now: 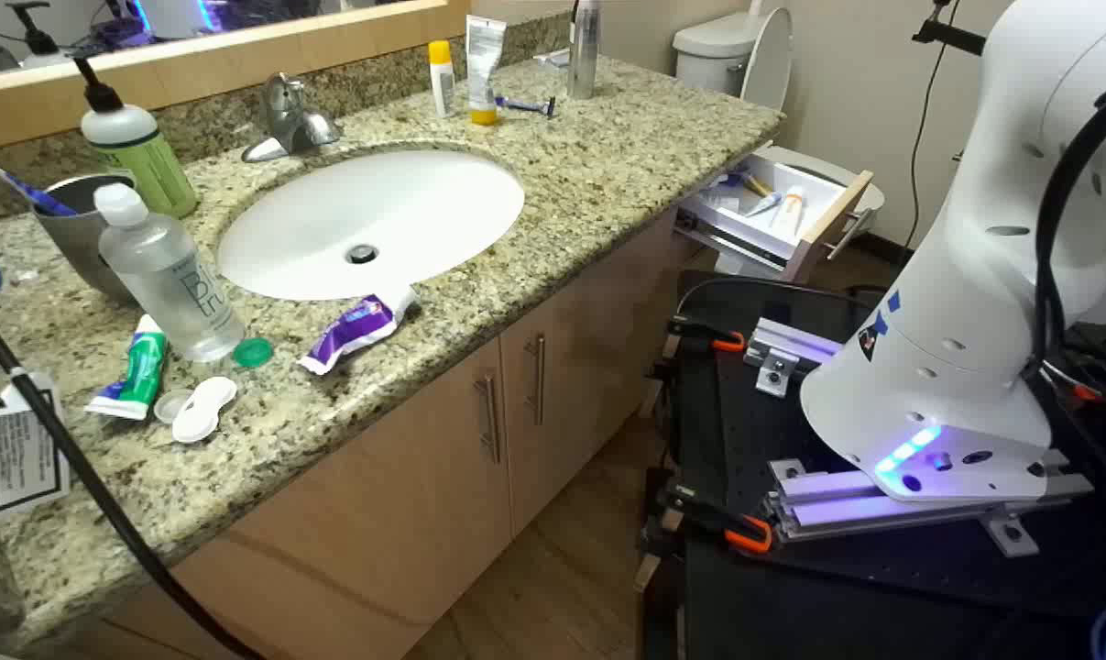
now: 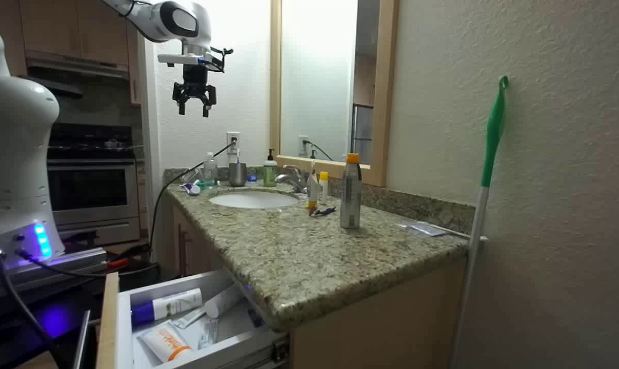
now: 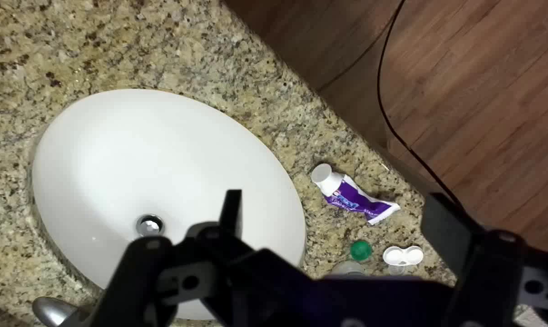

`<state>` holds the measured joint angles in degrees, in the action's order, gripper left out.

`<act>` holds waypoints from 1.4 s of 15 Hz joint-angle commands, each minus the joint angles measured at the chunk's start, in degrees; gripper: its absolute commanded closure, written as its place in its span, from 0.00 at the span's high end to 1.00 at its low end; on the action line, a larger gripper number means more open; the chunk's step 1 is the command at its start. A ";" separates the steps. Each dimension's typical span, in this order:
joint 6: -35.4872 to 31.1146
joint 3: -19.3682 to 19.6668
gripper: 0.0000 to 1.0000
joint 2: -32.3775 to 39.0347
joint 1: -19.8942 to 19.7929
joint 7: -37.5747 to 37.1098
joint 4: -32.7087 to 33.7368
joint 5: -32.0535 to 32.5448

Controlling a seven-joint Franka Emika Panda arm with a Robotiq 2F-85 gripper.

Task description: Take the white and orange bottle from the drawer and place it on the counter

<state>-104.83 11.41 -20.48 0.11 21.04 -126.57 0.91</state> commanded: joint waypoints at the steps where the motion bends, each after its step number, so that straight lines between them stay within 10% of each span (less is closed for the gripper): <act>1: 0.16 -0.96 1.00 0.11 -1.10 0.30 0.14 -0.35; 12: -12.80 12.44 1.00 -0.22 -19.20 -7.03 -19.96 3.32; 21: -15.91 16.42 1.00 7.80 -24.36 -12.12 -17.55 4.67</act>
<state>-117.28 25.29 -17.86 -20.03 10.59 -144.59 4.65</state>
